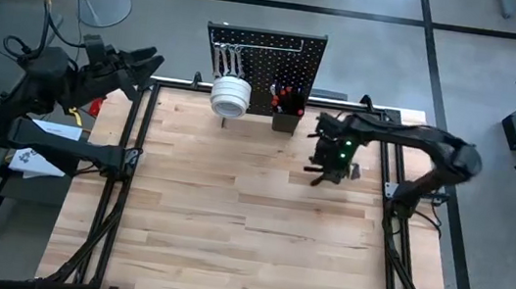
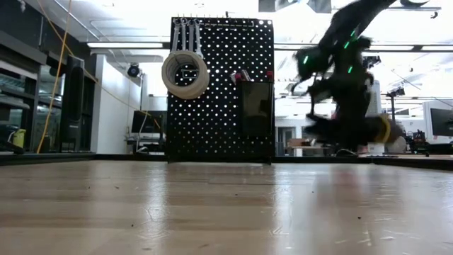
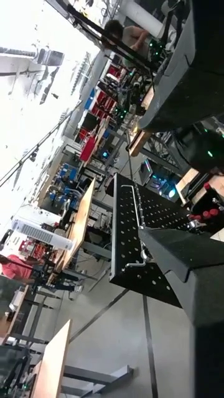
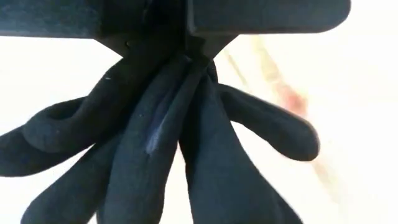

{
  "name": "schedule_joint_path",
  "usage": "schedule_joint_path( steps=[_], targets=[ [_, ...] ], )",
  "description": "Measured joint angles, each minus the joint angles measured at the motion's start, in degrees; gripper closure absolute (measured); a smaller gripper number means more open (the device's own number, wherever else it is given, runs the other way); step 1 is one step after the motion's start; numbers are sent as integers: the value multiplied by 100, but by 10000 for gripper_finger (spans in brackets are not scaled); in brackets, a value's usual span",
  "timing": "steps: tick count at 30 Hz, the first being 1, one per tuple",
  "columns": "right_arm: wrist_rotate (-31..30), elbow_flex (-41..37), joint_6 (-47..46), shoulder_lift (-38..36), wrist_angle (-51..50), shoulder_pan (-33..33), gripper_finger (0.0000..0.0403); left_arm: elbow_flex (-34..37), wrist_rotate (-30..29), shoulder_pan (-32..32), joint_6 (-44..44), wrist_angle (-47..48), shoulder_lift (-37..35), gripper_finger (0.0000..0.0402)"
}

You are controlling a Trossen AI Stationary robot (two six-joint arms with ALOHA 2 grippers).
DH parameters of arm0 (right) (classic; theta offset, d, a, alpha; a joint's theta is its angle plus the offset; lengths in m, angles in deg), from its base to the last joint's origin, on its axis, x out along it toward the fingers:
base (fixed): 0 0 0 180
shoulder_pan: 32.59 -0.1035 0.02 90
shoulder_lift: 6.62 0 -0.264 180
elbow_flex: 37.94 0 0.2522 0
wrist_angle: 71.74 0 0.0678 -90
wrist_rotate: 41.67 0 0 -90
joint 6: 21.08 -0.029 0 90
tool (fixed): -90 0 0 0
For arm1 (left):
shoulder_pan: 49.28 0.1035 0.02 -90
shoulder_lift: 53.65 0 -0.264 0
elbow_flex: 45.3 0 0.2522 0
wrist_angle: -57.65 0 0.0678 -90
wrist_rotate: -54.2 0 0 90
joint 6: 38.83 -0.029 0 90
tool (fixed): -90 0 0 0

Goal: Hang tools onto peg board
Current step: Put the gloves into the black bin on the pegboard

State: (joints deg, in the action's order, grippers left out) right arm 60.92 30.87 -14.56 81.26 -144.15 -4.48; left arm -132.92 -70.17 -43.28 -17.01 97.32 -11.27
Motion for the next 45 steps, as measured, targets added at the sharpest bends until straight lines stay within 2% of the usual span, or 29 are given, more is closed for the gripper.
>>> schedule_joint_path(
  steps=[4, 7, 9, 12, 15, 18, 22, 25, 29, 33, 36, 41, 45],
  targets=[
    [421, 39, -1016, -1183, 163, -118, 393, 2, -52, 2, -6, -2, -55, 158],
    [465, 46, -2273, -1964, 1350, -220, 393, 0, -217, 0, -94, -2, -106, 158],
    [88, 50, -3068, -2295, 2748, -312, 393, 0, -234, 1, -66, -17, -130, 158],
    [-935, 39, -3676, -2396, 5006, -404, 393, 0, -247, 2, -3, -44, -154, 158],
    [-1746, 37, -3751, -2166, 6852, -392, 393, 0, -249, 1, 5, -50, -154, 158],
    [-2115, 37, -3577, -1758, 7851, -374, 393, 2, -251, 2, 7, -49, -152, 158],
    [-2383, 24, -3668, -1112, 8344, -374, 393, 2, -256, 0, 7, -54, -152, 158],
    [-2852, 25, -3759, -739, 8591, -452, 393, 2, -254, 0, 55, -52, -152, 158],
    [-3484, 26, -3748, -484, 8648, -548, 393, 2, -234, 0, 58, -48, -152, 158],
    [-3598, 28, -3728, -353, 8432, -613, 392, 2, -232, 2, 58, -41, -152, 158],
    [-3716, 27, -3789, -282, 8148, -665, 363, 2, -232, 2, 54, -41, -152, 158],
    [-4242, 28, -3760, -236, 8112, -669, 286, 2, -225, 2, -14, -39, -152, 158],
    [-4217, 28, -3865, -236, 8203, -637, 226, 1, -226, 2, -51, -39, -152, 158]
  ],
)
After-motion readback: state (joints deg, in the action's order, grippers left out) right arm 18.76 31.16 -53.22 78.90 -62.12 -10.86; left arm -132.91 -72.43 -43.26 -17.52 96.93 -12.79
